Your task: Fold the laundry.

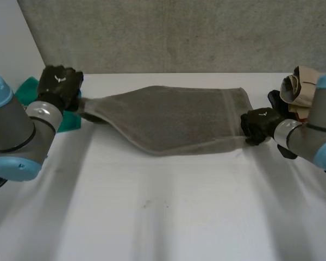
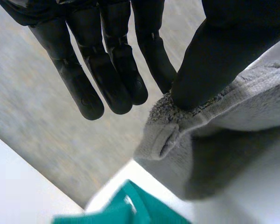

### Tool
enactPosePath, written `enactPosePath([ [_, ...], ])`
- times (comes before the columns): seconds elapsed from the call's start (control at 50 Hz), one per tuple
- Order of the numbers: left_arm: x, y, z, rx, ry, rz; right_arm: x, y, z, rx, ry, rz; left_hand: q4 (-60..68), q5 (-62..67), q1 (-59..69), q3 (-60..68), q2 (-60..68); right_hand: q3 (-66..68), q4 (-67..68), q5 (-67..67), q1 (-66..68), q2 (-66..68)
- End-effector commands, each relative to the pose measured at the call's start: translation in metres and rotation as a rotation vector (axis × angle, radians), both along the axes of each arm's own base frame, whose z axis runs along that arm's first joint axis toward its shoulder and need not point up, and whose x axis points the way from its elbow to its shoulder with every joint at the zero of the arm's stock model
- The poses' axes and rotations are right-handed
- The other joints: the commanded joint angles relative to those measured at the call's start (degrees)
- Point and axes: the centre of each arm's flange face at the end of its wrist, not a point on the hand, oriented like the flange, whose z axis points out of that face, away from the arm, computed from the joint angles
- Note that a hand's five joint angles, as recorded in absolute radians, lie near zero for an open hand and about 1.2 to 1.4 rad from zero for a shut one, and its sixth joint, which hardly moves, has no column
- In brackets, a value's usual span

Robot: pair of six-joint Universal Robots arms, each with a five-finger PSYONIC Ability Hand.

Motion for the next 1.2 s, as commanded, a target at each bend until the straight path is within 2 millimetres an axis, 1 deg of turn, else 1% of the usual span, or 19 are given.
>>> enactPosePath([
  [0.02, 0.012, 0.032, -0.012, 0.245, -0.086, 0.010, -0.040, 0.055, 0.020, 0.230, 0.262, 0.094, 11.01, 14.53, 14.84, 11.54, 11.28, 11.98, 11.94, 13.16, 22.92, 12.87],
  [0.08, 0.023, 0.050, -0.019, 0.367, -0.135, 0.025, -0.057, 0.080, 0.029, 0.310, 0.361, 0.134, 11.01, 14.53, 14.84, 11.54, 11.28, 11.98, 11.94, 13.16, 22.92, 12.87],
  [0.1, 0.026, 0.055, -0.021, 0.394, -0.147, 0.027, -0.066, 0.098, 0.032, 0.363, 0.408, 0.164, 11.01, 14.53, 14.84, 11.54, 11.28, 11.98, 11.94, 13.16, 22.92, 12.87],
  [0.18, 0.039, 0.082, -0.026, 0.505, -0.231, 0.030, -0.071, 0.126, 0.051, 0.332, 0.422, 0.181, 11.01, 14.53, 14.84, 11.54, 11.28, 11.98, 11.94, 13.16, 22.92, 12.87],
  [0.26, 0.049, 0.104, -0.035, 0.561, -0.357, 0.003, -0.071, 0.140, 0.072, 0.217, 0.414, 0.195, 11.01, 14.53, 14.84, 11.54, 11.28, 11.98, 11.94, 13.16, 22.92, 12.87],
  [0.34, 0.047, 0.104, -0.039, 0.525, -0.402, -0.022, -0.071, 0.142, 0.072, 0.199, 0.412, 0.207, 11.01, 14.53, 14.84, 11.54, 11.28, 11.98, 11.94, 13.16, 22.92, 12.87],
  [0.4, 0.041, 0.098, -0.037, 0.468, -0.382, -0.026, -0.071, 0.132, 0.066, 0.174, 0.407, 0.188, 11.01, 14.53, 14.84, 11.54, 11.28, 11.98, 11.94, 13.16, 22.92, 12.87],
  [0.48, 0.025, 0.085, -0.042, 0.393, -0.326, -0.043, -0.074, 0.103, 0.050, 0.111, 0.373, 0.114, 11.01, 14.53, 14.84, 11.54, 11.28, 11.98, 11.94, 13.16, 22.92, 12.87],
  [0.56, 0.013, 0.059, -0.041, 0.306, -0.251, -0.031, -0.076, 0.074, 0.040, 0.035, 0.351, 0.022, 11.01, 14.53, 14.84, 11.54, 11.28, 11.98, 11.94, 13.16, 22.92, 12.87],
  [0.66, -0.014, 0.024, -0.023, 0.126, -0.176, -0.059, -0.056, 0.041, 0.034, -0.133, 0.404, -0.037, 11.01, 14.53, 14.84, 11.54, 11.28, 11.98, 11.94, 13.16, 22.92, 12.87],
  [0.74, -0.035, -0.009, -0.023, -0.012, -0.144, -0.071, -0.048, 0.020, 0.034, -0.257, 0.432, -0.099, 11.01, 14.53, 14.84, 11.54, 11.28, 11.98, 11.94, 13.16, 22.92, 12.87],
  [0.8, -0.047, -0.023, -0.025, -0.070, -0.130, -0.085, -0.042, 0.001, 0.036, -0.380, 0.416, -0.133, 11.01, 14.53, 14.84, 11.54, 11.28, 11.98, 11.94, 13.16, 22.92, 12.87],
  [0.88, -0.071, -0.052, -0.039, -0.142, -0.108, -0.099, -0.029, -0.021, 0.037, -0.542, 0.383, -0.150, 11.01, 14.53, 14.84, 11.54, 11.28, 11.98, 11.94, 13.16, 22.92, 12.87],
  [0.96, -0.079, -0.080, -0.054, -0.185, -0.098, -0.050, -0.017, -0.043, 0.036, -0.703, 0.362, -0.166, 11.01, 14.53, 14.84, 11.54, 11.28, 11.98, 11.94, 13.16, 22.92, 12.87],
  [1.06, -0.082, -0.097, -0.071, -0.214, -0.113, -0.010, -0.011, -0.067, 0.019, -0.758, 0.351, -0.180, 11.01, 14.53, 14.84, 11.54, 11.28, 11.98, 11.94, 13.16, 22.92, 12.87],
  [1.14, -0.083, -0.095, -0.078, -0.205, -0.139, -0.011, -0.005, -0.065, 0.012, -0.708, 0.339, -0.158, 11.01, 14.53, 14.84, 11.54, 11.28, 11.98, 11.94, 13.16, 22.92, 12.87],
  [1.16, -0.083, -0.093, -0.080, -0.199, -0.144, -0.011, -0.003, -0.062, 0.010, -0.686, 0.335, -0.152, 11.01, 14.53, 14.84, 11.54, 11.28, 10.38, 10.34, 11.55, 21.31, 11.26],
  [1.18, -0.084, -0.090, -0.081, -0.191, -0.149, -0.015, 0.001, -0.056, 0.006, -0.635, 0.316, -0.139, 11.01, 14.53, 14.84, 11.54, 11.28, -17.78, -17.82, -16.61, -6.85, -16.90],
  [1.2, -0.084, -0.085, -0.077, -0.186, -0.151, -0.023, 0.001, -0.053, 0.006, -0.605, 0.301, -0.139, 11.01, 14.53, 14.84, 11.54, 11.28, -29.39, -29.43, -28.21, -18.45, -28.50],
])
